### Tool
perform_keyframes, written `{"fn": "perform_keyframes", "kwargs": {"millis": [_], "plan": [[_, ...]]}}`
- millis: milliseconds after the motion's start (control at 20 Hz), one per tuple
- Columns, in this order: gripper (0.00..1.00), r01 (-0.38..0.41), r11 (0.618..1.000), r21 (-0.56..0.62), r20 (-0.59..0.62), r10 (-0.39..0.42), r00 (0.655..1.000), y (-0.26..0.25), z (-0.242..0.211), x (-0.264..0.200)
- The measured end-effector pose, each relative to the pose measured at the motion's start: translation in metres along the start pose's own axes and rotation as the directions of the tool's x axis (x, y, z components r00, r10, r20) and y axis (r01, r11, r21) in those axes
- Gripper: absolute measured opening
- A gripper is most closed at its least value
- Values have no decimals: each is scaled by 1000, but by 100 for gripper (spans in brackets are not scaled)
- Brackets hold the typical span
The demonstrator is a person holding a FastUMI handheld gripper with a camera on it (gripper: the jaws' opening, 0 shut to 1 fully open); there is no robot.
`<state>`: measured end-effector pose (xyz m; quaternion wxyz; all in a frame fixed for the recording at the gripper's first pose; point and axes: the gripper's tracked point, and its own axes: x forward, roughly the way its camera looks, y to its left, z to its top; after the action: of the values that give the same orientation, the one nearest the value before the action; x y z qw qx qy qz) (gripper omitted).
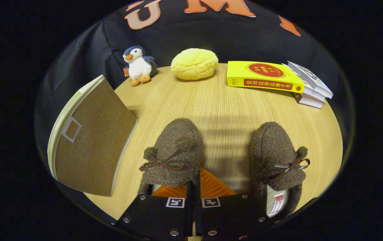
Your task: Open the storage box then place both shoes into the box .Put the left shoe in first, then the right shoe, with the right side of both shoes facing outward in a uniform manner.
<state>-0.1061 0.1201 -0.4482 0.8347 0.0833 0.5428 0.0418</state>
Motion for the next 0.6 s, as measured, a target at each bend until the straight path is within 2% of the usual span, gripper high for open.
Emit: {"fn": "perform_keyframes", "kwargs": {"millis": [350,600], "plan": [[4,-38,999,13,78,37,996,34,61,-58],[4,-68,997,39,69,65,996,71,94,-89]]}}
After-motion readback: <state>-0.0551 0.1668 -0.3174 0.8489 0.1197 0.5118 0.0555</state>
